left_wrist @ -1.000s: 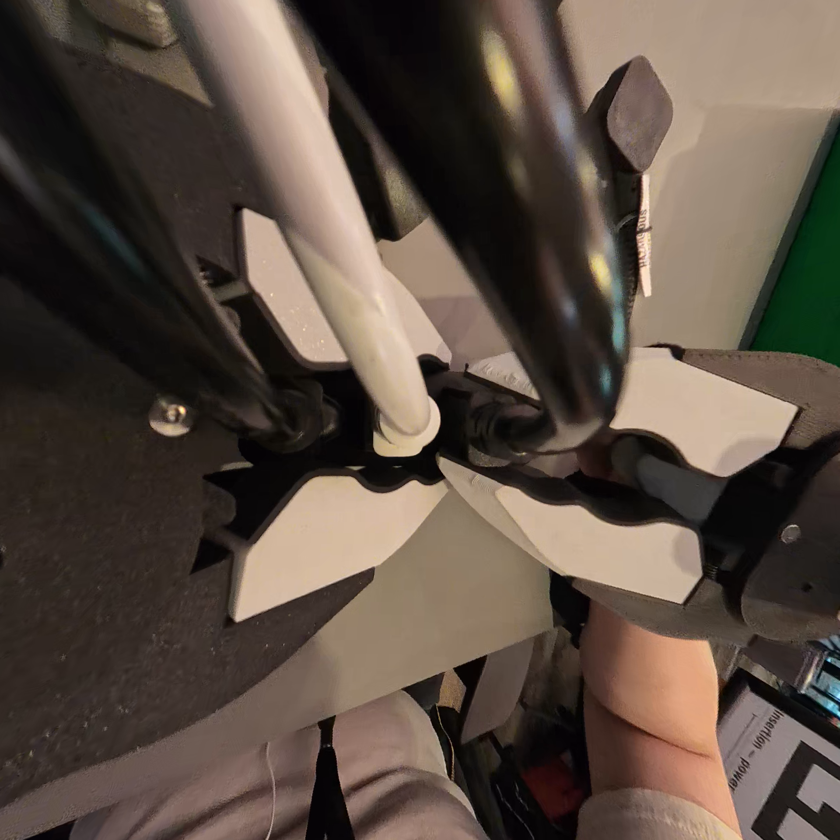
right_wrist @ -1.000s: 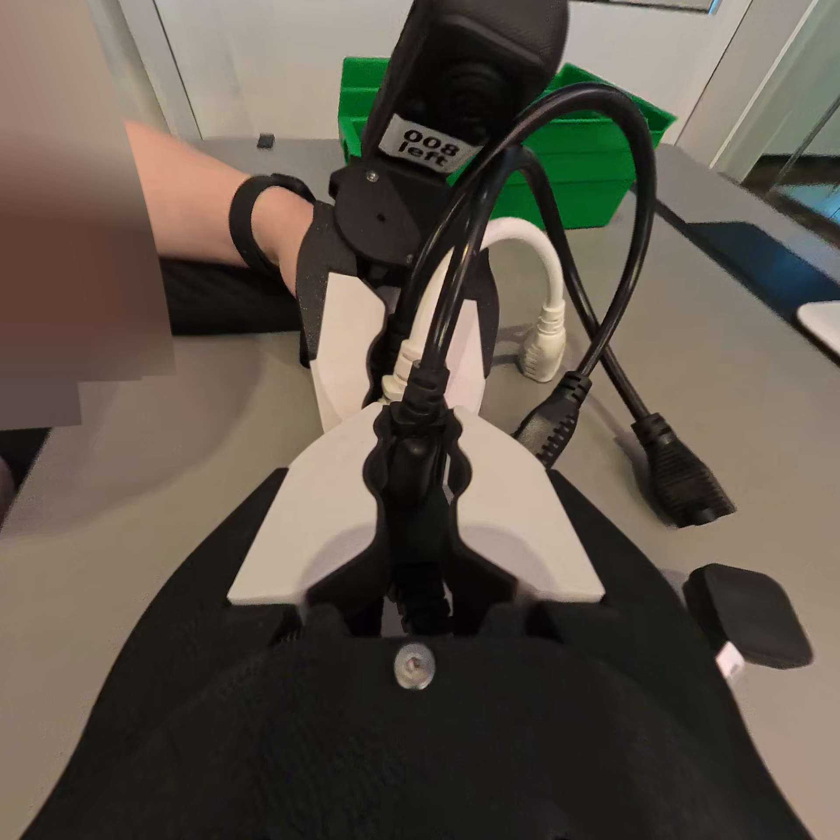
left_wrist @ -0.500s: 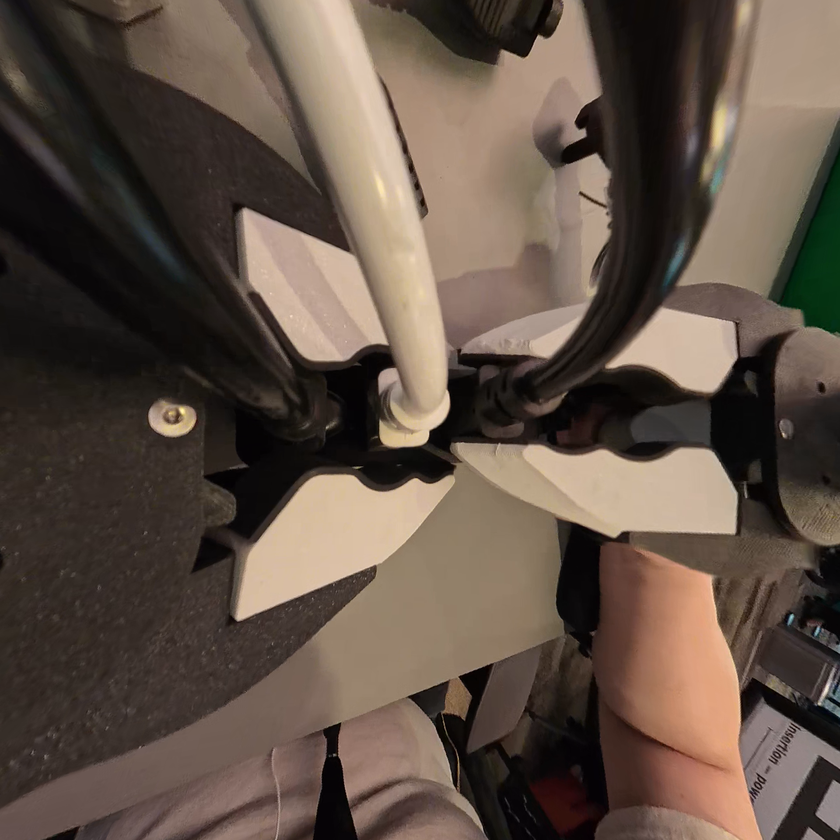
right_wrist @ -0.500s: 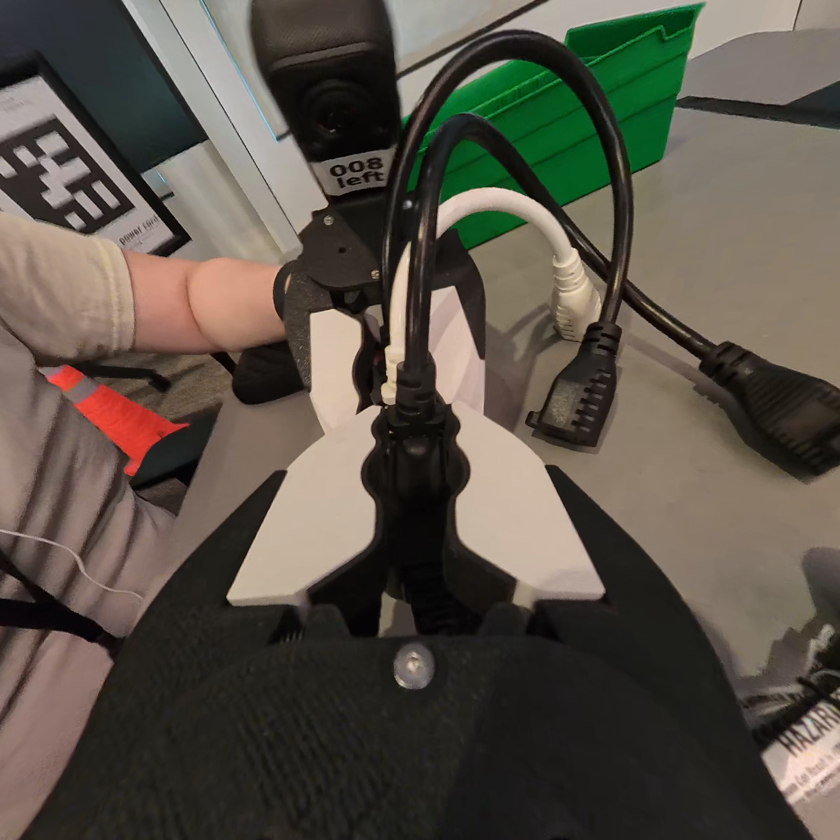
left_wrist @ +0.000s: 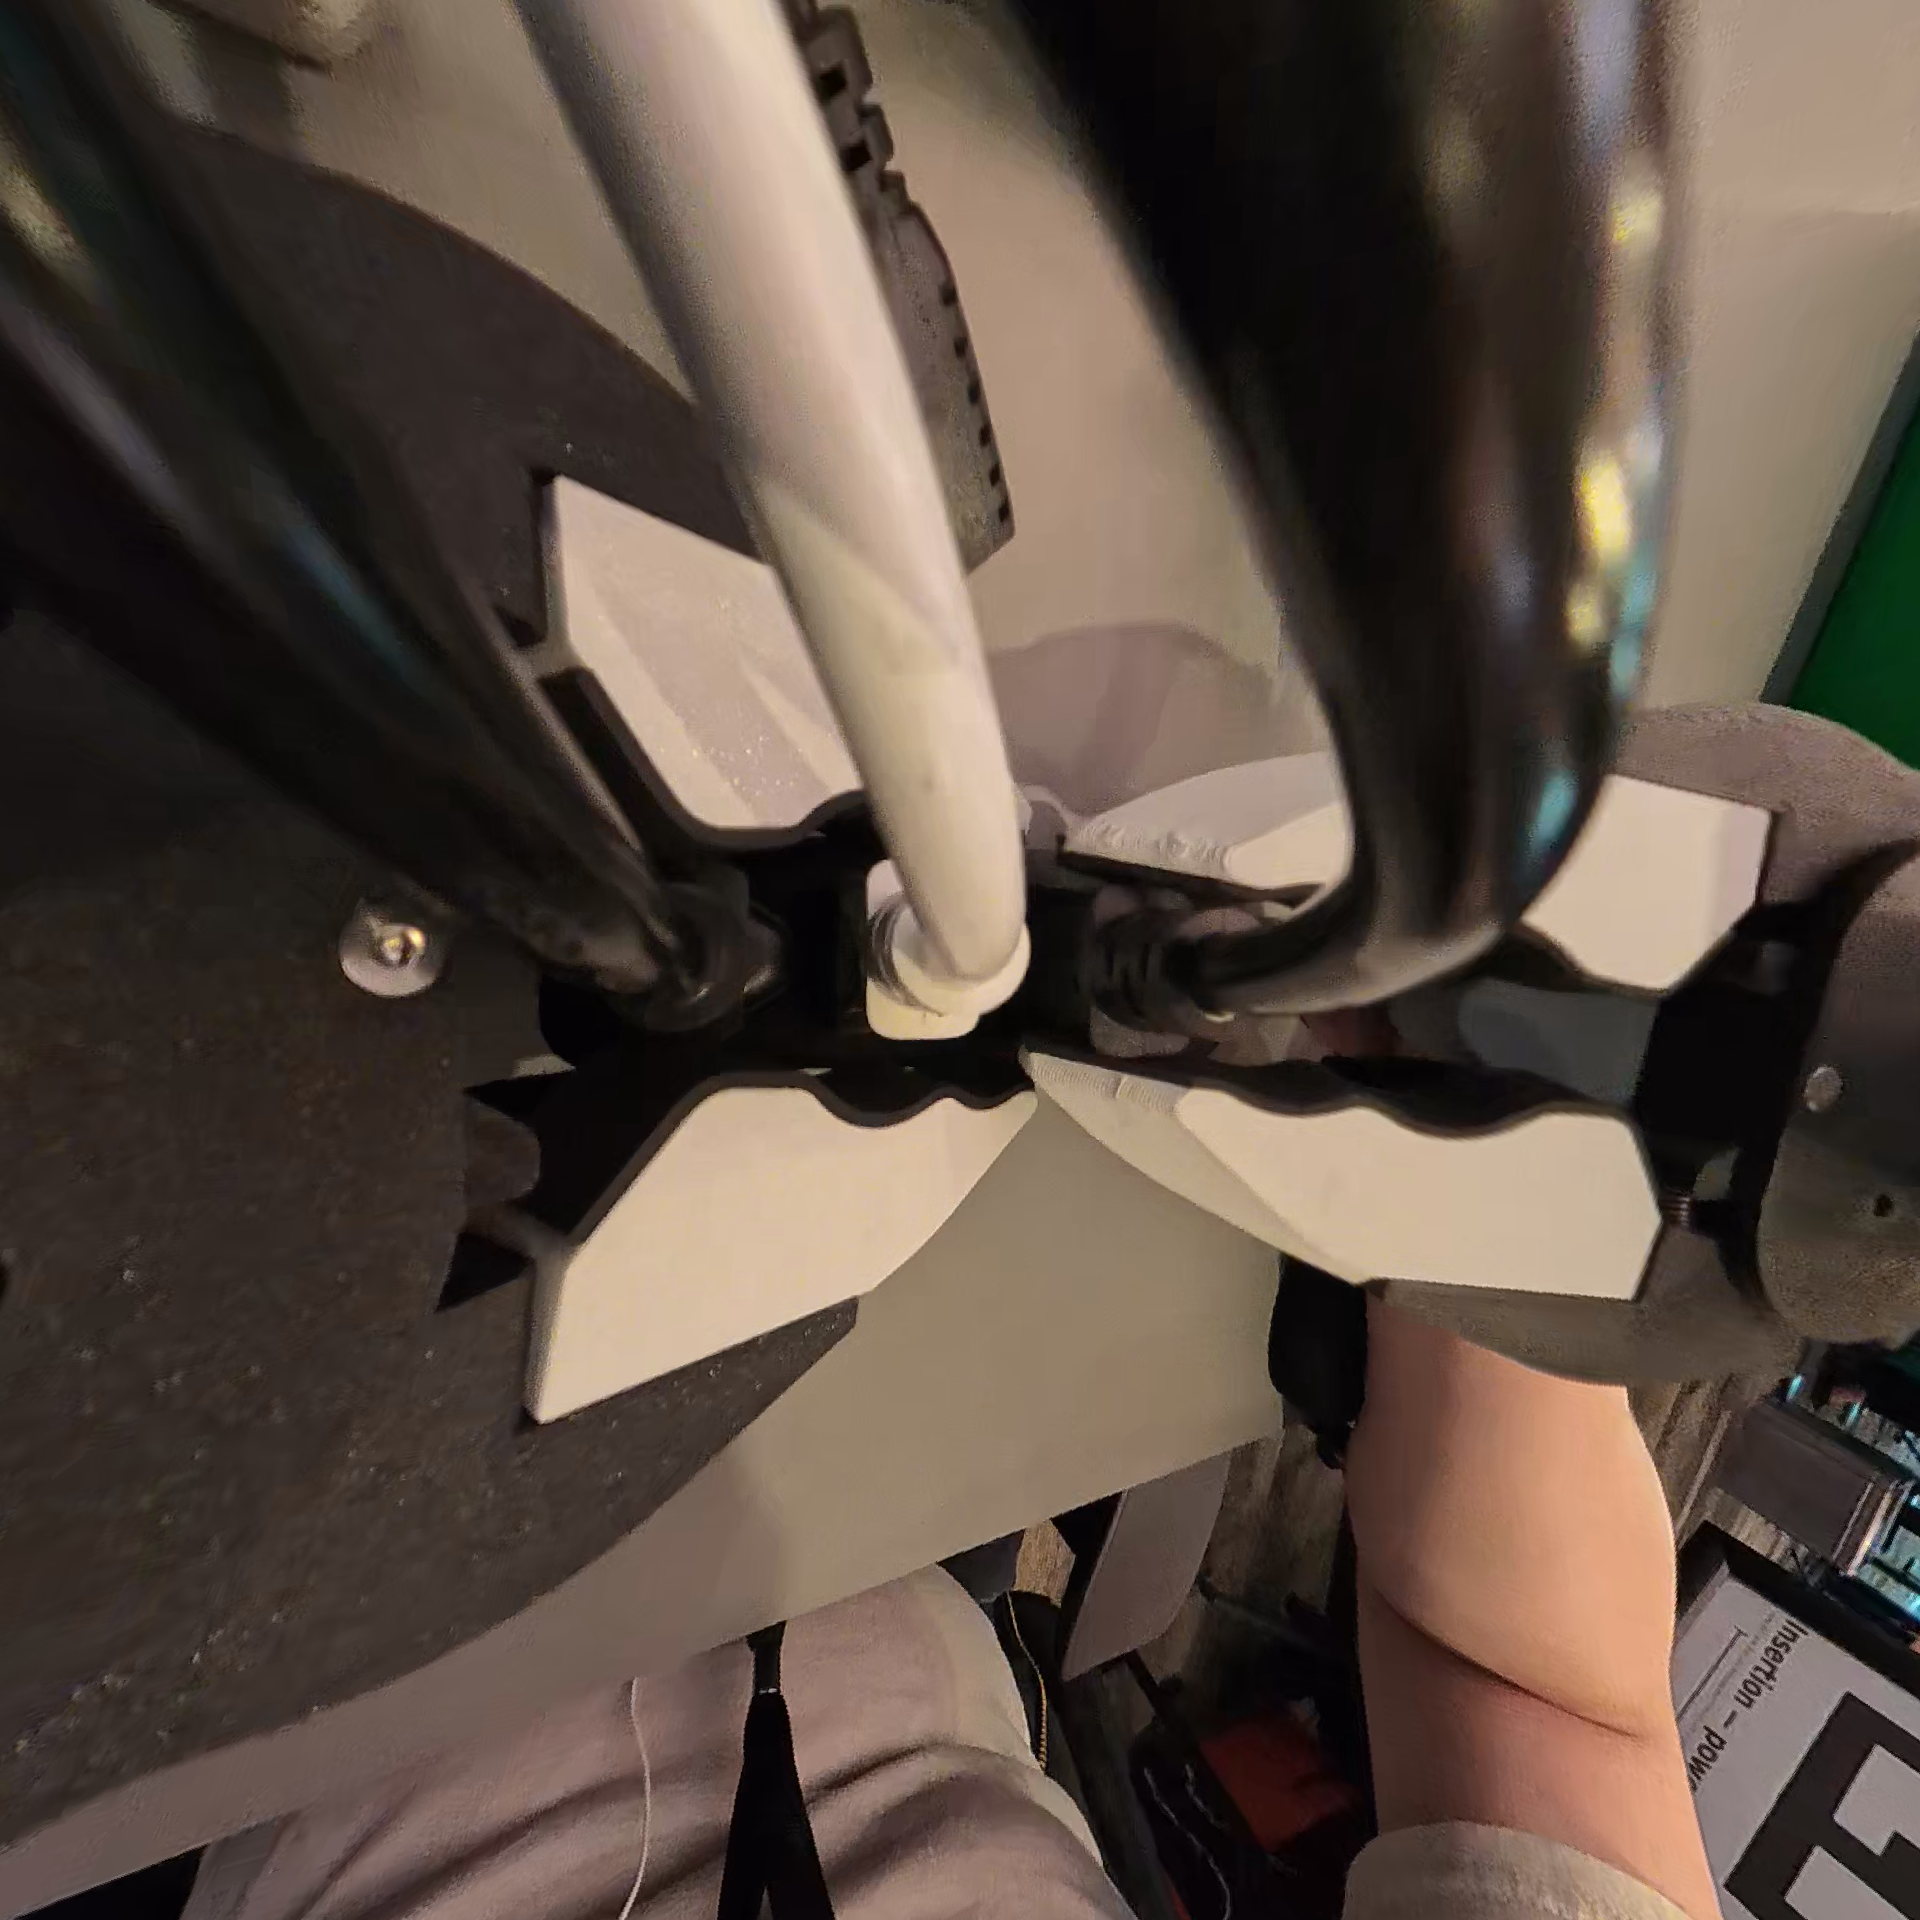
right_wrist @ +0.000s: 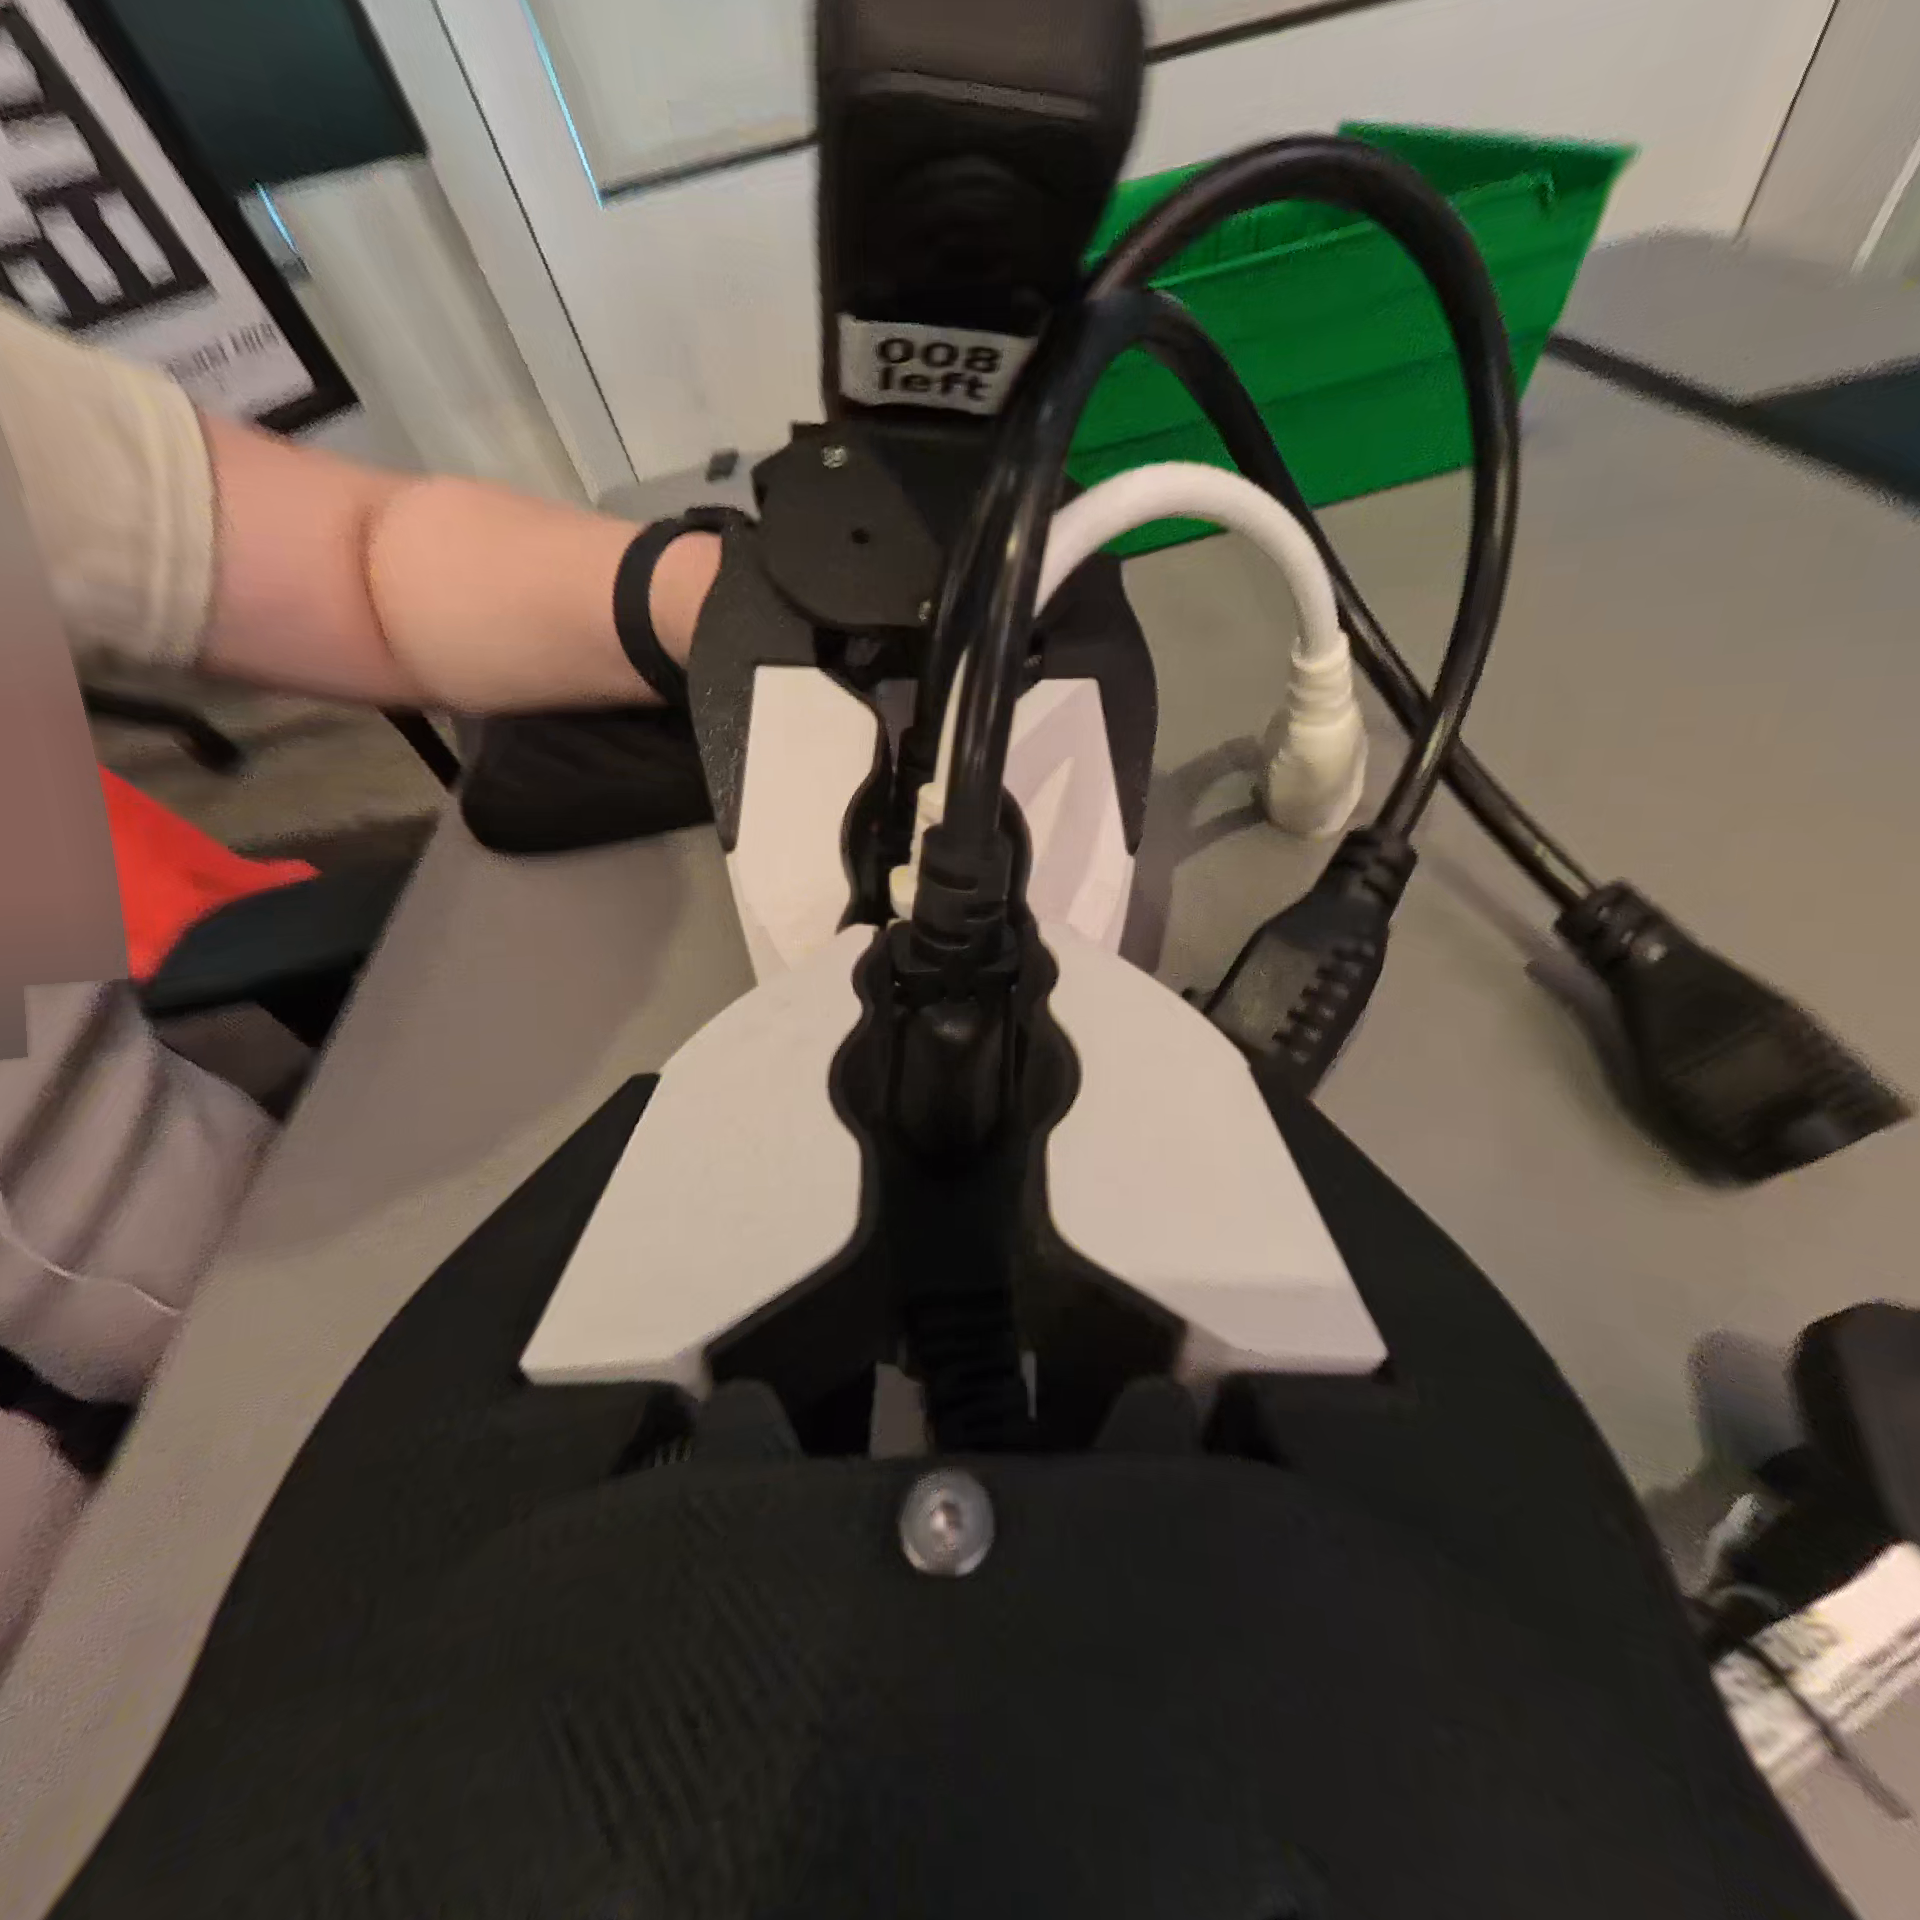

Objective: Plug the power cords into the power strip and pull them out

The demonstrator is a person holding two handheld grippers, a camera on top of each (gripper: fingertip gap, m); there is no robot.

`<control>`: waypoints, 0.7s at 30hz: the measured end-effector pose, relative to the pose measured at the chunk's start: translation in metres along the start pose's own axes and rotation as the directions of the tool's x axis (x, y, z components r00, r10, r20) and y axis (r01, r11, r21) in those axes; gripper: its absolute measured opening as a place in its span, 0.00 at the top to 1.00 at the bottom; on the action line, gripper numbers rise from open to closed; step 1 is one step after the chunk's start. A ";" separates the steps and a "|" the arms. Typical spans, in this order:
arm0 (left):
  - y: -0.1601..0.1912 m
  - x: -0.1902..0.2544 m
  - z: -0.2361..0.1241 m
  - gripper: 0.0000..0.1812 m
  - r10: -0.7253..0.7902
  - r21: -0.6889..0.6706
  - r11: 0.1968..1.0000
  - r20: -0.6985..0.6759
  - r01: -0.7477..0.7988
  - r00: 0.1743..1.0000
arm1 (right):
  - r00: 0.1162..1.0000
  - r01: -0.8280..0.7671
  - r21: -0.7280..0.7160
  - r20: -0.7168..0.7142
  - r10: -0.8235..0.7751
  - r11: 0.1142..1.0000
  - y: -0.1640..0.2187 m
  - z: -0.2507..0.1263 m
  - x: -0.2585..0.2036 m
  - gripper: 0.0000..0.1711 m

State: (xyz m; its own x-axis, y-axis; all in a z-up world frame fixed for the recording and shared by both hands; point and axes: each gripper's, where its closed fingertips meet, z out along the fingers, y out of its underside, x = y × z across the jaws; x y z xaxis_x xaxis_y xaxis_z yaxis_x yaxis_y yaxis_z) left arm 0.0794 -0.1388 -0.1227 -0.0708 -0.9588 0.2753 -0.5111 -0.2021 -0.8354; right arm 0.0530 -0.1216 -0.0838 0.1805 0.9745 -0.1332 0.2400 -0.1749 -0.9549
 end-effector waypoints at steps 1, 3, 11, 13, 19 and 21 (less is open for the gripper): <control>0.000 0.000 0.000 0.78 -0.007 0.001 1.000 -0.004 0.007 1.000 | 0.999 0.036 0.000 -0.010 -0.036 0.999 -0.001 0.000 -0.001 0.89; 0.000 -0.003 -0.001 0.78 -0.050 0.002 0.999 -0.017 0.050 0.999 | 0.999 -0.051 0.021 -0.003 0.051 0.998 -0.001 0.001 0.004 0.89; 0.000 -0.004 -0.003 0.78 -0.060 0.010 0.998 -0.016 0.060 0.998 | 0.993 -0.119 0.072 0.006 0.119 0.990 -0.003 -0.002 0.007 0.89; 0.000 -0.005 -0.002 0.78 -0.030 0.002 1.000 0.004 0.030 1.000 | 0.995 -0.099 0.013 -0.015 0.099 0.995 0.000 0.004 0.009 0.88; 0.004 -0.004 0.000 0.78 0.005 -0.022 1.000 0.034 -0.004 0.999 | 0.986 -0.168 -0.002 0.000 0.168 0.986 0.003 0.000 0.009 0.89; 0.005 -0.005 0.001 0.78 -0.003 -0.030 1.000 0.039 0.004 0.999 | 0.973 -0.229 0.017 0.019 0.229 0.973 0.004 -0.003 0.010 0.89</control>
State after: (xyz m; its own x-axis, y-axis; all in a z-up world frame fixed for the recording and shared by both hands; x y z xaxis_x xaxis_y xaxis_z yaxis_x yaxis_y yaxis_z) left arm 0.0783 -0.1349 -0.1286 -0.0363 -0.9652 0.2590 -0.5371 -0.1996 -0.8195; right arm 0.0584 -0.1131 -0.0885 0.2121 0.9112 -0.3531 0.1761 -0.3910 -0.9034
